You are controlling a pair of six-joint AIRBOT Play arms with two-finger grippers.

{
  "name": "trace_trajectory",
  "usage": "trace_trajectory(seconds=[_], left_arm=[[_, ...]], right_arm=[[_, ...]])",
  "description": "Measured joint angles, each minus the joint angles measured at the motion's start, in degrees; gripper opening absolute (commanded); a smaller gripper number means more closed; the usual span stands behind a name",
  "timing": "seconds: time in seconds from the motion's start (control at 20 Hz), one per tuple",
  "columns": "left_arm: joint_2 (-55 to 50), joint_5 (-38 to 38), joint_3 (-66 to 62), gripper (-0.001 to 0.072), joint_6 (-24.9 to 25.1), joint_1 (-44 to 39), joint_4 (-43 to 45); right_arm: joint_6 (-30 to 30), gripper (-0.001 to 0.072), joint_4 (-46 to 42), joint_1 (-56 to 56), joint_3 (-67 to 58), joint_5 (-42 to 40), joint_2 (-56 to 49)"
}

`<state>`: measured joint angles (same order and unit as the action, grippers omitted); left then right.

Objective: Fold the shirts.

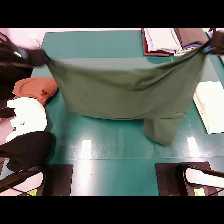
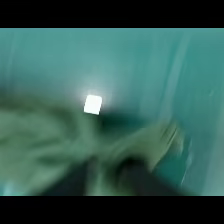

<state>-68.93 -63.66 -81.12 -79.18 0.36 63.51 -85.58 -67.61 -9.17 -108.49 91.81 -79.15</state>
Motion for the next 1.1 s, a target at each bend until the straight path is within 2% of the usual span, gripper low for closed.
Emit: trace_trajectory(seconds=[0.2, 0.35, 0.45, 0.65, 1.1], left_arm=[[-5.90, 2.08, 4.76, 0.0567, -0.50, 2.21, -0.26], [-7.21, -0.46, 6.62, 0.0566, -1.01, 5.75, -0.09], [-7.63, -2.62, 9.40, 0.0487, -0.85, 7.04, 0.07], [-7.91, -2.80, 18.03, 0.0488, 0.07, 5.86, -0.11], [-8.46, 7.61, 29.27, 0.0486, 1.11, -3.23, -2.75]], right_arm=[[-0.44, 0.0440, 0.17, 0.79, 1.36, 0.87, -8.70], [-0.48, 0.0440, 0.35, 0.00, 2.29, 1.03, -10.01], [-0.46, 0.0439, 0.35, -0.55, 4.68, 0.48, -8.50], [-0.26, 0.0439, 0.39, -1.36, 13.60, -3.54, -2.73], [0.61, 0.0439, 0.50, -1.57, 30.32, -10.21, 7.28]])
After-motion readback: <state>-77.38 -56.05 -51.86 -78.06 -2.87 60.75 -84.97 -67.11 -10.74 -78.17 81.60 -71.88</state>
